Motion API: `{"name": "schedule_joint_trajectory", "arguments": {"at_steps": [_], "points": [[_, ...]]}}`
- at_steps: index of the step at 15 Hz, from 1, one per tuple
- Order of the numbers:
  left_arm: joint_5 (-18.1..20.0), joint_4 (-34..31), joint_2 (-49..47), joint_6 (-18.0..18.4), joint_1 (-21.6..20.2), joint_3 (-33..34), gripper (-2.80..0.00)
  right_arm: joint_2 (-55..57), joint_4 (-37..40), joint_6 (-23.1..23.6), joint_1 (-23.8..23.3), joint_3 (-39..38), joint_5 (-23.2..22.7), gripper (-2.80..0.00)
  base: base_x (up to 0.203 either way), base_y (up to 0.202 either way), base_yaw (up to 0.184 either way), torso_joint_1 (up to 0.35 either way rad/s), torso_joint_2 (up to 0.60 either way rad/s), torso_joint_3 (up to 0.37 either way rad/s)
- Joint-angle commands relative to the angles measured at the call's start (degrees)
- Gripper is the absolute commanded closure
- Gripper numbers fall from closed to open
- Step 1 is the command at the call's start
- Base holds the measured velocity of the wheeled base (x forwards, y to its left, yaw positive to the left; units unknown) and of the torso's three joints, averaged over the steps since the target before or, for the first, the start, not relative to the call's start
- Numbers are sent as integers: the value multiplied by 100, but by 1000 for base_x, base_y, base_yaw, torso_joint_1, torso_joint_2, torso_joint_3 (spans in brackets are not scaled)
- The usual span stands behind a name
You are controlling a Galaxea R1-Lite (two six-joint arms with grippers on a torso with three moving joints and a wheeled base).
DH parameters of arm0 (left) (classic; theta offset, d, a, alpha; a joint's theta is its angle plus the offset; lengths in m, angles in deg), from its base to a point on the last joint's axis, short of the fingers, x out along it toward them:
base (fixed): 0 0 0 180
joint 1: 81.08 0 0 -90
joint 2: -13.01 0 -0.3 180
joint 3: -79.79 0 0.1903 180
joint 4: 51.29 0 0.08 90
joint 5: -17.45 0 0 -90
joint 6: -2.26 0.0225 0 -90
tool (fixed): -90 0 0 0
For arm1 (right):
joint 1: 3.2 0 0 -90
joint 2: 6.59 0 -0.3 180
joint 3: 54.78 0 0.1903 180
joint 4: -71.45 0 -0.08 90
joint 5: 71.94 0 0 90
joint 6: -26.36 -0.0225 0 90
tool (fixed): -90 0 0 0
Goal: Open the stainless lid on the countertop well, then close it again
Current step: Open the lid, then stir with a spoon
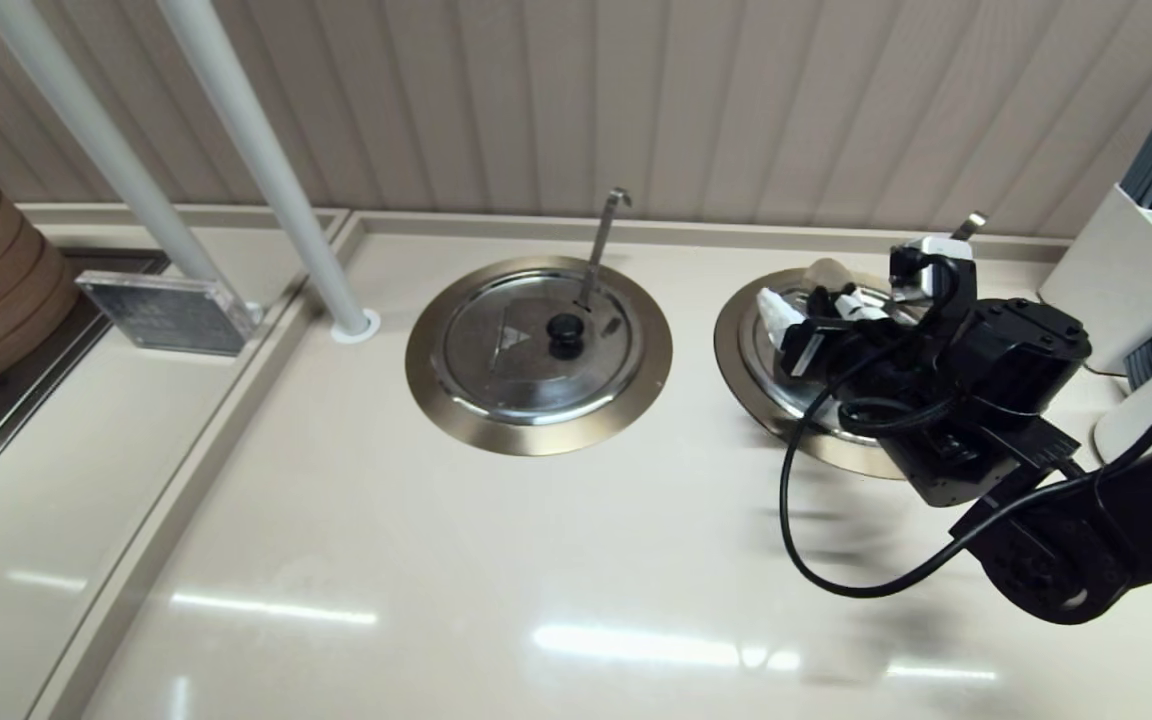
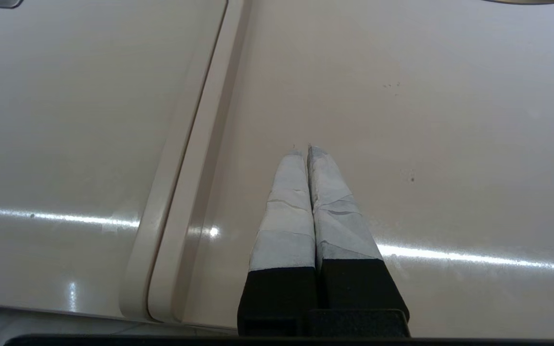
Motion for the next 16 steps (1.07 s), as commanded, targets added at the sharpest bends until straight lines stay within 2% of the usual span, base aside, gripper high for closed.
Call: {"name": "schedule_joint_trajectory", "arguments": {"at_steps": [1,6,11,13,16], "points": [[0,1,-8,-1,0,1,0,-100,-70,-1,92,-50,29,-280,0,0,0,0,0,0],[0,1,-8,-1,-7,1,0,-539,11,18,484,-208,182,-280,0,0,0,0,0,0],[0,1,-8,-1,0,1,0,-1021,259,41,672,-259,259,-280,0,0,0,0,0,0],[0,1,-8,-1,0,1,0,-1018,428,61,417,-225,267,-280,0,0,0,0,0,0],[0,1,-8,-1,0,1,0,-660,702,191,-638,135,263,-280,0,0,0,0,0,0]]}}
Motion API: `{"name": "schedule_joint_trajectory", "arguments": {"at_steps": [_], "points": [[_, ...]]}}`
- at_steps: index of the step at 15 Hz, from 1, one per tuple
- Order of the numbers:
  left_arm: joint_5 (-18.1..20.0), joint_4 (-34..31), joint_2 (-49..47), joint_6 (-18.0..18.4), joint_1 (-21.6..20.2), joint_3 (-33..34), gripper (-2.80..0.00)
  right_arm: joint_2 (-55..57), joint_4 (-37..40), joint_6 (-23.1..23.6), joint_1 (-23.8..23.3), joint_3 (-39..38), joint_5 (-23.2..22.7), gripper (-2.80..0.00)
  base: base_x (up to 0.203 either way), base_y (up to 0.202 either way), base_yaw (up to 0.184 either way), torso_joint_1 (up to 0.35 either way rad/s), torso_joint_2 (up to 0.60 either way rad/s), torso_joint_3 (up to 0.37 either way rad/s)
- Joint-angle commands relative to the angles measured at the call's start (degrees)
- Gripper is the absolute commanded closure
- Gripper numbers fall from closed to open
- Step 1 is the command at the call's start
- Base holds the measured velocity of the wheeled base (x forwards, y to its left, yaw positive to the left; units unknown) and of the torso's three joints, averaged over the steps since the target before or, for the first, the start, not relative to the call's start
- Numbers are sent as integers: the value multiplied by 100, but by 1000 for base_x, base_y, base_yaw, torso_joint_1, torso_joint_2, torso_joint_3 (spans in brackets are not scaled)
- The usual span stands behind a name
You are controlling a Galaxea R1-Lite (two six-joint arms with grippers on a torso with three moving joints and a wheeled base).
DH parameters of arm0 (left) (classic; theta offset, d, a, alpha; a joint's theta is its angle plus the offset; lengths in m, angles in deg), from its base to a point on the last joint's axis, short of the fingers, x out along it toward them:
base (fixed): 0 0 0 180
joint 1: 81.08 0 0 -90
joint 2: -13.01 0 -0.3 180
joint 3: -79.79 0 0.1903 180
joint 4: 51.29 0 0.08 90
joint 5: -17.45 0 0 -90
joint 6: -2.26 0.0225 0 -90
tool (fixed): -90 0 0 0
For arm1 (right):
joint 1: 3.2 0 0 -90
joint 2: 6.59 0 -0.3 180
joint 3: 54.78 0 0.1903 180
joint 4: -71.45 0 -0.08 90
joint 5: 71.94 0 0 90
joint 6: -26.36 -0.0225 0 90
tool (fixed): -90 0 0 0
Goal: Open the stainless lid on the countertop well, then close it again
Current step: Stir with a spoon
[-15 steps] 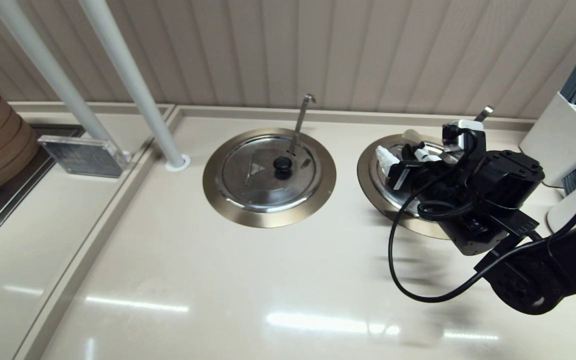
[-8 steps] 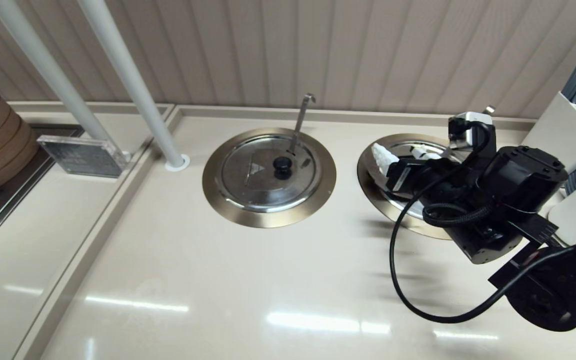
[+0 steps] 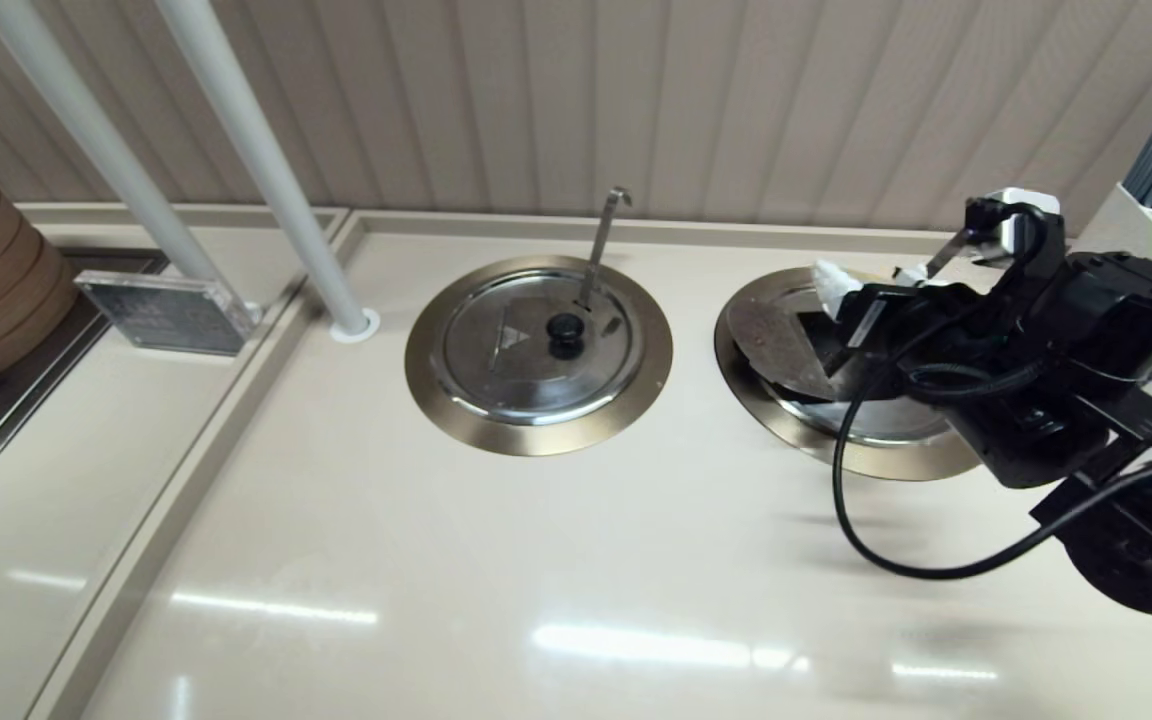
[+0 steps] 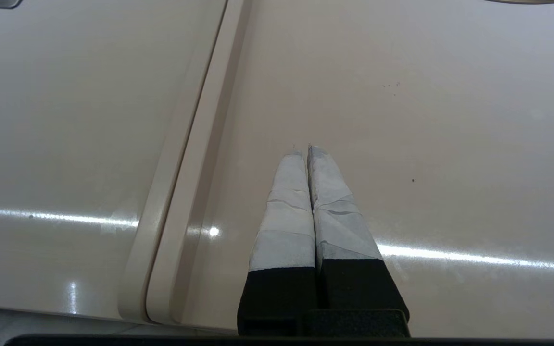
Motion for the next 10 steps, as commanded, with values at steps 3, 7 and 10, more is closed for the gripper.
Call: {"name": "schedule_joint_trajectory", "arguments": {"at_steps": [3,7,10], "points": [[2,1,-8,-1,0,1,0,441,908,85,-932,758,120,-280,0,0,0,0,0,0],[2,1,-8,-1,0,1,0,768,1545,-140,-1204,1427,196,-280,0,0,0,0,0,0],[2,1,-8,-1,0,5,0,1049,2515,-159,-1310,2355,211,-280,0,0,0,0,0,0]]}}
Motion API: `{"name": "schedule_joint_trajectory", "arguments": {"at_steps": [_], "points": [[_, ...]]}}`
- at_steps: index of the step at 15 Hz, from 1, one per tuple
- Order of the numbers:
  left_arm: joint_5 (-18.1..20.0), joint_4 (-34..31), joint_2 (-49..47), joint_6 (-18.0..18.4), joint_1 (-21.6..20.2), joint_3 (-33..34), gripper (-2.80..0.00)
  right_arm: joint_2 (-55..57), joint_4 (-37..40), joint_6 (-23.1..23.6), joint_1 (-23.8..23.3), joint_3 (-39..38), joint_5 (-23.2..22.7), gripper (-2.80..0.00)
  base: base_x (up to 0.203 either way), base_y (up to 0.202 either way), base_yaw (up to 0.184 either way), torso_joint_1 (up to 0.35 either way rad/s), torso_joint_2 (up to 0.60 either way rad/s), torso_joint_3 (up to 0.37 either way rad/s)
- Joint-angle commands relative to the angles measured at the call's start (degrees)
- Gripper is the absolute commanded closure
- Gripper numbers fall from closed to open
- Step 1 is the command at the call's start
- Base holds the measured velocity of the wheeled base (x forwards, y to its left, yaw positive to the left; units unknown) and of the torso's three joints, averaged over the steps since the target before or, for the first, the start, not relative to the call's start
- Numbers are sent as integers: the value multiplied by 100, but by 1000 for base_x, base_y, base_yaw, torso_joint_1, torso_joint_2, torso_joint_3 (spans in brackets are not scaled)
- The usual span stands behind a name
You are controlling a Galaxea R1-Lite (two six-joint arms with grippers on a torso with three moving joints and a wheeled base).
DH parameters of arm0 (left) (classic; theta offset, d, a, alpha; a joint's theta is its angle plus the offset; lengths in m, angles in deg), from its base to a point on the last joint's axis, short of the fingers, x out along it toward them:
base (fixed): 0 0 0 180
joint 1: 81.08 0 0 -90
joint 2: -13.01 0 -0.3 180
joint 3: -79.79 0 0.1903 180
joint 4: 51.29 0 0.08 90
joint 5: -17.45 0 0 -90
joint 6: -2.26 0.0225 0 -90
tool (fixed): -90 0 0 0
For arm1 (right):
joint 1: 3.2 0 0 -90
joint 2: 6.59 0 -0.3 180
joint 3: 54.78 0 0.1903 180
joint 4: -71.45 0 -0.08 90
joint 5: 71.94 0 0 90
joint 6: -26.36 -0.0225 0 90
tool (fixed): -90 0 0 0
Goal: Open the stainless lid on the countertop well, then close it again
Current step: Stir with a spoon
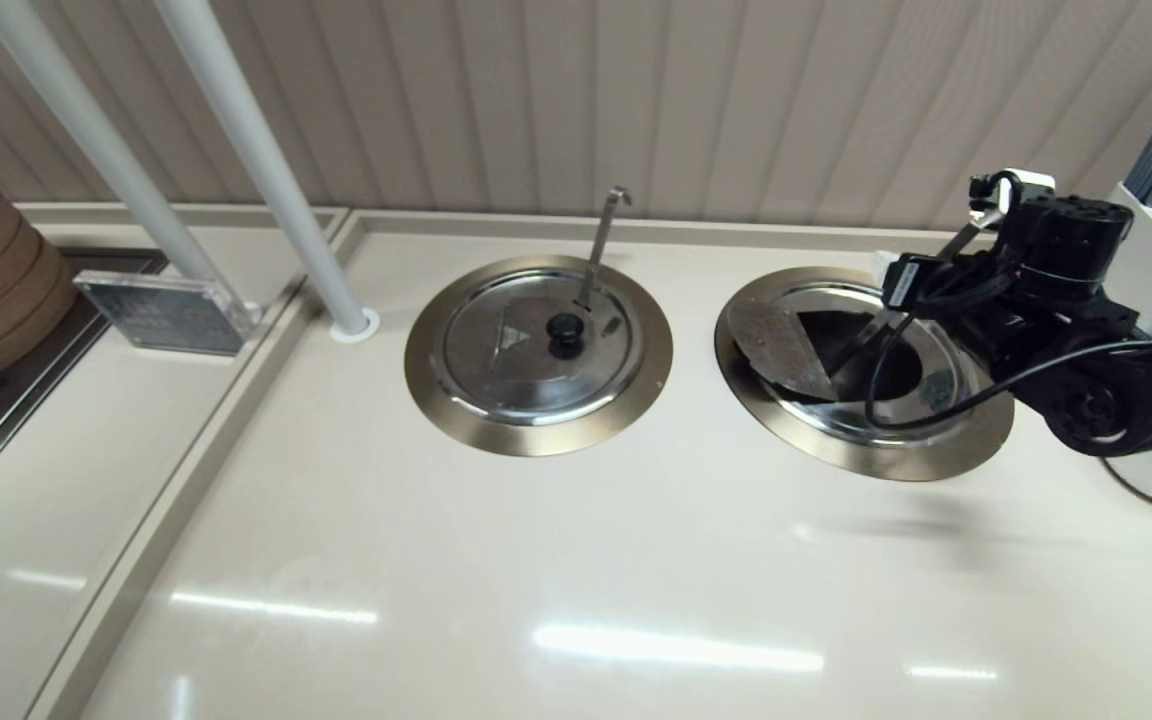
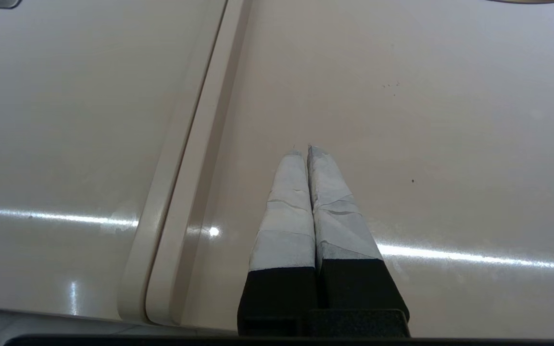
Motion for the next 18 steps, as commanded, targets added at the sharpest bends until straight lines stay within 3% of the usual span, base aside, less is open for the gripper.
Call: {"name": "schedule_joint_trajectory", "arguments": {"at_steps": [1,4,6,10,14,18], "points": [[-1,1,-8,-1,0,1,0,197,684,-22,-33,444,19,-280,0,0,0,0,0,0],[-1,1,-8,-1,0,1,0,229,2005,-489,-77,1167,23,-280,0,0,0,0,0,0],[-1,1,-8,-1,0,1,0,247,2439,-780,-88,1479,27,-280,0,0,0,0,0,0],[-1,1,-8,-1,0,1,0,400,2497,-813,-297,1627,45,-280,0,0,0,0,0,0],[-1,1,-8,-1,0,1,0,1092,2455,-848,-487,2273,3,-280,0,0,0,0,0,0],[-1,1,-8,-1,0,1,0,1556,2058,-849,-556,2584,-290,-280,0,0,0,0,0,0]]}}
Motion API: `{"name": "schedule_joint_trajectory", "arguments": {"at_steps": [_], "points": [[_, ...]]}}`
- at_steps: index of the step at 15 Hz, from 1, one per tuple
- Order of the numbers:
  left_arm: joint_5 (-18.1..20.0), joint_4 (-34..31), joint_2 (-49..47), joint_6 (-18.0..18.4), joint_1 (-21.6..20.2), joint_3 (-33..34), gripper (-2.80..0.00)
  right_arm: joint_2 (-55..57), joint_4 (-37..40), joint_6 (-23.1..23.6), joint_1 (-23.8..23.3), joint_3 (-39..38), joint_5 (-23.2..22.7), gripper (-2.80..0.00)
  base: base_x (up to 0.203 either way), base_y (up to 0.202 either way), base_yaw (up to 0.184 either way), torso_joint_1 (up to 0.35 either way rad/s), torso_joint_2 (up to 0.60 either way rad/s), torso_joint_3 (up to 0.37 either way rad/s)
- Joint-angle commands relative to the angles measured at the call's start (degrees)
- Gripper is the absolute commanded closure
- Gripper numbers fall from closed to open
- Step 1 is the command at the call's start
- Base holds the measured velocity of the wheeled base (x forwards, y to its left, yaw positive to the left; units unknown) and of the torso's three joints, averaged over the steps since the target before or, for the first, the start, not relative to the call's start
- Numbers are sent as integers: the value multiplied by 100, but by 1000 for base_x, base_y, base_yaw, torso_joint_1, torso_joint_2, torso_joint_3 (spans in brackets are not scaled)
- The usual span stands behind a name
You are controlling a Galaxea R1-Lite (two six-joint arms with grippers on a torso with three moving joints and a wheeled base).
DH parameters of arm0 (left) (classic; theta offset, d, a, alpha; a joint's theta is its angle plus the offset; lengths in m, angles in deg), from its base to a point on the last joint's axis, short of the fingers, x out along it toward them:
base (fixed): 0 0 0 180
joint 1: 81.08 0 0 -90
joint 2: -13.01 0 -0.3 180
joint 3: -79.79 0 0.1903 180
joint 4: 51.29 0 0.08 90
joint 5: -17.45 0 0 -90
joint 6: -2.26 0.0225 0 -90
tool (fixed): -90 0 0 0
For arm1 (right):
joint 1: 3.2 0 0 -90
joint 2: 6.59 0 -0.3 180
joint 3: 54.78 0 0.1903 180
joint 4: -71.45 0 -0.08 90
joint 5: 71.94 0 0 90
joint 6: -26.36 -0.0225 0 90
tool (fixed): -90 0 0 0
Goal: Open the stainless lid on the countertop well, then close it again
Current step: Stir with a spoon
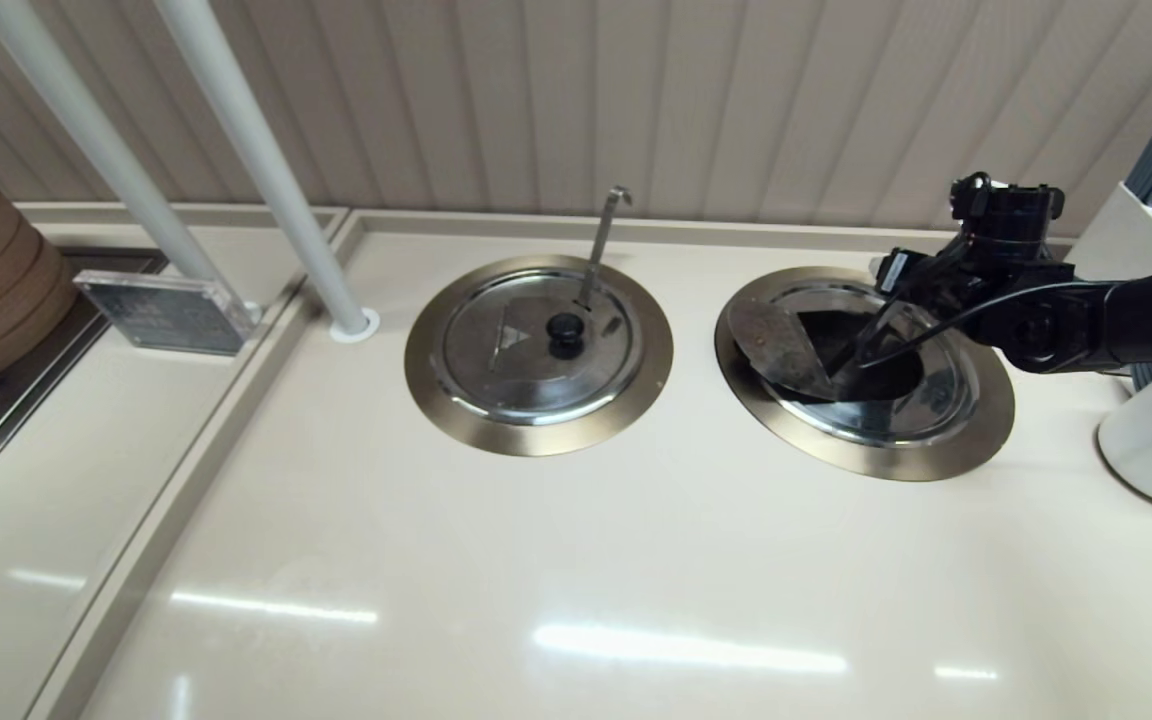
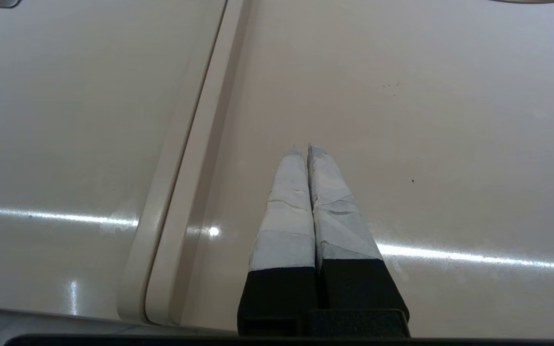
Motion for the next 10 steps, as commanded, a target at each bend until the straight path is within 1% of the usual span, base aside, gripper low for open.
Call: {"name": "schedule_joint_trajectory", "arguments": {"at_steps": [1,2,5,6,8,10], "points": [[1,4,-8,-1,0,1,0,255,-185,-7,-4,52,-76,-280,0,0,0,0,0,0],[1,4,-8,-1,0,1,0,260,-300,-7,-15,45,-104,-280,0,0,0,0,0,0],[1,4,-8,-1,0,1,0,225,-336,-16,-34,25,-139,-280,0,0,0,0,0,0],[1,4,-8,-1,0,1,0,224,-336,-16,-34,17,-139,0,0,0,0,0,0,0],[1,4,-8,-1,-8,1,0,198,-351,-18,-34,22,-130,0,0,0,0,0,0,0],[1,4,-8,-1,0,1,0,220,-602,-11,-34,10,-130,0,0,0,0,0,0,0]]}}
